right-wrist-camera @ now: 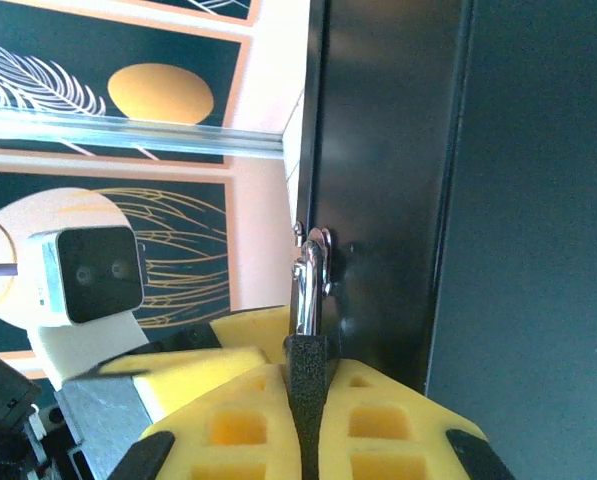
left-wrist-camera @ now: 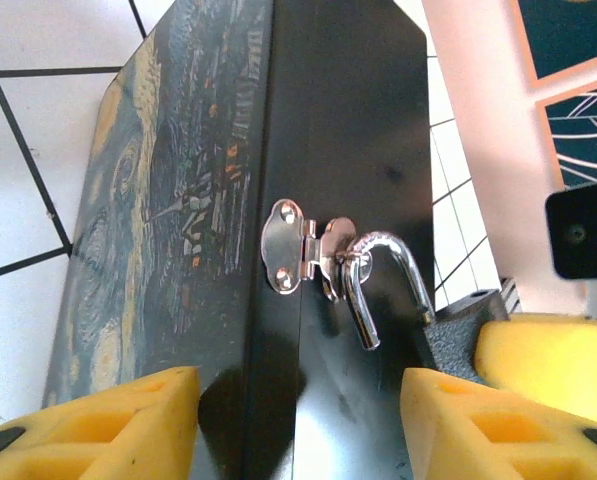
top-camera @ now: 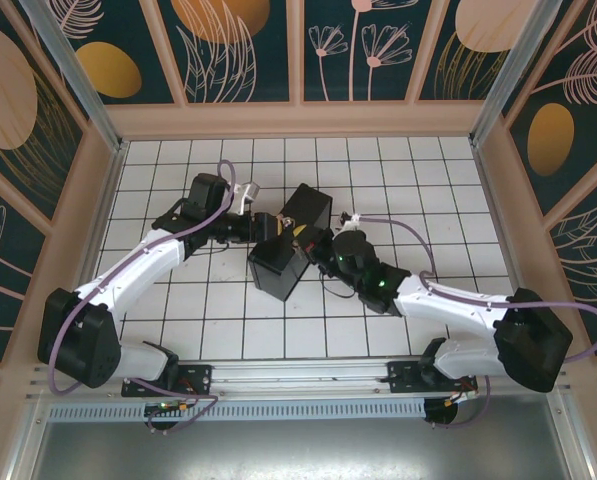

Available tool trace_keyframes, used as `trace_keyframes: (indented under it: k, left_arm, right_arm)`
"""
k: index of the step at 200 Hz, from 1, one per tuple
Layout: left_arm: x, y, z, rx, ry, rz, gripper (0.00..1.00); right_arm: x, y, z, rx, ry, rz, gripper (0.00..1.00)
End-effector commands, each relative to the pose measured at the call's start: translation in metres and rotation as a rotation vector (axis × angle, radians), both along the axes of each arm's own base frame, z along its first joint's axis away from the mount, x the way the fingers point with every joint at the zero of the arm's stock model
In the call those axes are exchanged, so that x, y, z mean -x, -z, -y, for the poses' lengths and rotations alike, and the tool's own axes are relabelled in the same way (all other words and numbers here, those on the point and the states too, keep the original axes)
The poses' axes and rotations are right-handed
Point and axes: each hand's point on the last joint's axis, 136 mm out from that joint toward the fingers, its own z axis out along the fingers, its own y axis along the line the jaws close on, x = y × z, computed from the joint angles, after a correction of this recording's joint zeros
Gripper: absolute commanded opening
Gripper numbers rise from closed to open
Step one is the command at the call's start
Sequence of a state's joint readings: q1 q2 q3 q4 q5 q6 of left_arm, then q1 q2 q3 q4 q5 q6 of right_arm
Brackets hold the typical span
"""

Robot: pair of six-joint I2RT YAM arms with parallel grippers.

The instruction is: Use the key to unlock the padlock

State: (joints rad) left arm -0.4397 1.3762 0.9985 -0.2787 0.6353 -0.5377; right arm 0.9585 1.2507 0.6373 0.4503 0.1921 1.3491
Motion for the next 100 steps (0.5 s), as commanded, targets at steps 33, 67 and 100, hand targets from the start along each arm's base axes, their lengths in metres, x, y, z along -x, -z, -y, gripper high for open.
trace_keyframes:
  k: [33, 67, 100]
  left_arm:
    - [0.008, -0.025, 0.008, 0.02, 0.069, 0.082, 0.6]
    - [0.021, -0.027, 0.006, 0.015, 0.113, 0.087, 0.67]
    - [0.014, -0.022, 0.009, 0.02, 0.101, 0.078, 0.65]
  right_arm:
    - [-0.016, -0.018, 0.012, -0.093, 0.017, 0.086, 0.0]
    - [-0.036, -0.052, 0.038, -0.002, 0.072, 0.188, 0.0]
    - [-0.049, -0.043, 0.023, 0.061, 0.014, 0.171, 0.0]
